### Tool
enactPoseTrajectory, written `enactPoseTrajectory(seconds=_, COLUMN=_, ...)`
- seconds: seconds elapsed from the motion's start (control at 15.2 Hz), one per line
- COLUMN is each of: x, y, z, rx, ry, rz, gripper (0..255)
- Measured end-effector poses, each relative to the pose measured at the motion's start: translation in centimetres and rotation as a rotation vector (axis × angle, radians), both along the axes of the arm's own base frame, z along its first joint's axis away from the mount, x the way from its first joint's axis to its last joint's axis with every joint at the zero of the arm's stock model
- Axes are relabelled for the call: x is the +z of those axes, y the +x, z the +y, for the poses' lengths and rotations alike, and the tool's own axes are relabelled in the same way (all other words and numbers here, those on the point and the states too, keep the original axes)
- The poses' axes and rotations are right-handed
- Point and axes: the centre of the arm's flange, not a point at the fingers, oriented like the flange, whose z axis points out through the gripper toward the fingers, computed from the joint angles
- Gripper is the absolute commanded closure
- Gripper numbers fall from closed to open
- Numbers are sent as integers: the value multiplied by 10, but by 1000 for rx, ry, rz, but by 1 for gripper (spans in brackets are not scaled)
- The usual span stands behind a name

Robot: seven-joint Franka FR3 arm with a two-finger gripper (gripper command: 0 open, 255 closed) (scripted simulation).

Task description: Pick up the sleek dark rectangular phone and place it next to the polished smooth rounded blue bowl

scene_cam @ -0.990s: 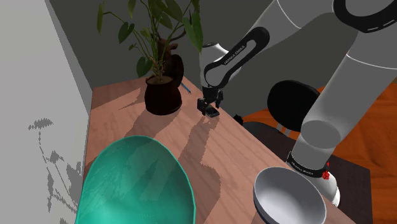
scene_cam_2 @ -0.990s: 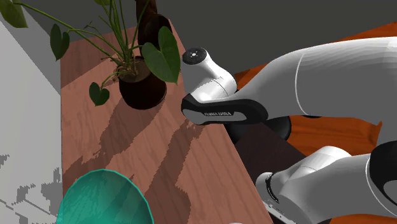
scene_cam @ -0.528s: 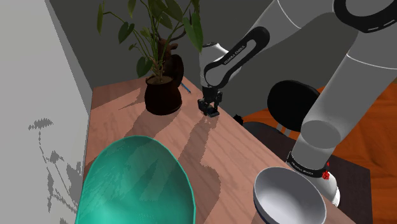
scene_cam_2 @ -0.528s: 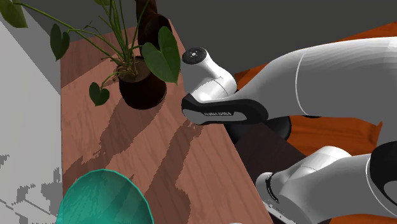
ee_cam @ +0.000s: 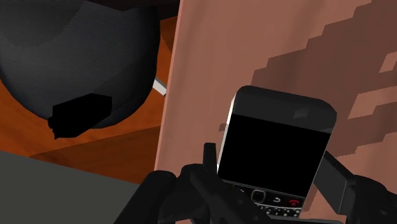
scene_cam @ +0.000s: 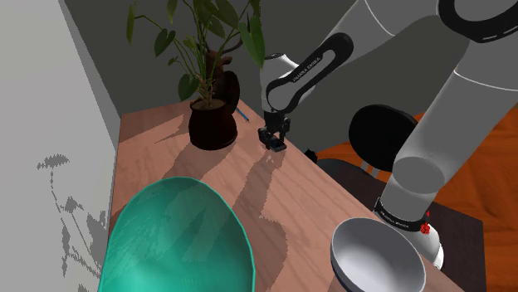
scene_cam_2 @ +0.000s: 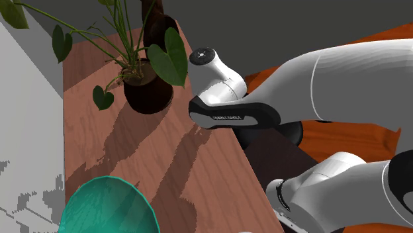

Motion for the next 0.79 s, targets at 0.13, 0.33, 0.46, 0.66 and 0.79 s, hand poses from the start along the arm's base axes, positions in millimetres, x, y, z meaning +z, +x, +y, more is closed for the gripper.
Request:
enactPoseTrajectory(seconds=0.13, x=9, y=0, z=1, rx=0, ry=0, rz=0, gripper=255)
enactPoseTrajectory(seconds=0.33, x=24, y=1, z=1, rx=0, ry=0, rz=0, gripper=255)
enactPoseTrajectory(seconds=0.46, x=35, y=1, z=1, rx=0, ry=0, rz=0, gripper=255)
enactPoseTrajectory(seconds=0.66, x=51, y=1, z=0, rx=0, ry=0, rz=0, gripper=255)
enactPoseTrajectory(seconds=0.79, x=62, y=0, z=1, rx=0, ry=0, rz=0, gripper=255)
